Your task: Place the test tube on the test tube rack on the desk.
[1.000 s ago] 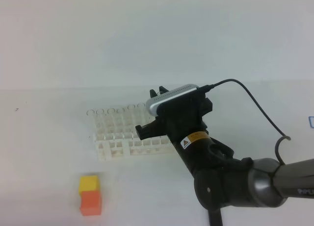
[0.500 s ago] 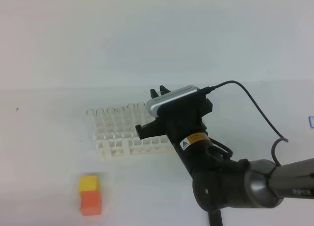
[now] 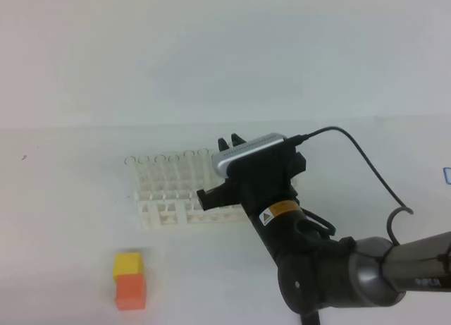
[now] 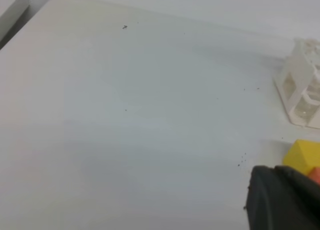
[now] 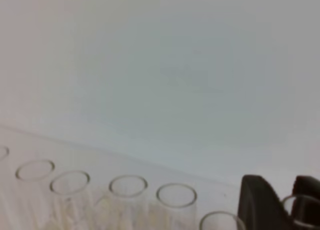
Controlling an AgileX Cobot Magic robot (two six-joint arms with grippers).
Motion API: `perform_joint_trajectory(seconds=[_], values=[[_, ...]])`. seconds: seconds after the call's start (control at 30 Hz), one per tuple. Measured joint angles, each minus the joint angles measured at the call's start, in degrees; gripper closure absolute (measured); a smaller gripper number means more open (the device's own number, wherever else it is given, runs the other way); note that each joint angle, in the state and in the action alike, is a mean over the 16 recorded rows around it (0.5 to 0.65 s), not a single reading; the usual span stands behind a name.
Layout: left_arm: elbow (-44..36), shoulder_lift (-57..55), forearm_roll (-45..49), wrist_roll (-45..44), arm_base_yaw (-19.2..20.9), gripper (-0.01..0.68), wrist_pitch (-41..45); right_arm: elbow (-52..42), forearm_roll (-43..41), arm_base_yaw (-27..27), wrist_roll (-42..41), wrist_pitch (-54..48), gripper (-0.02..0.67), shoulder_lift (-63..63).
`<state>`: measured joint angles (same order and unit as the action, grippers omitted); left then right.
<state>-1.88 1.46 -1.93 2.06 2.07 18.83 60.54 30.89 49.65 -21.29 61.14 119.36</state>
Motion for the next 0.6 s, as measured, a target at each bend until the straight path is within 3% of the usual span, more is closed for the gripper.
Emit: perform_joint_trajectory(seconds=[0.6], values=[[0.0, 0.0, 0.0, 0.0, 0.0, 0.673, 0.0, -0.9, 0.9, 0.4, 0.3, -0.8, 0.529, -0.9]])
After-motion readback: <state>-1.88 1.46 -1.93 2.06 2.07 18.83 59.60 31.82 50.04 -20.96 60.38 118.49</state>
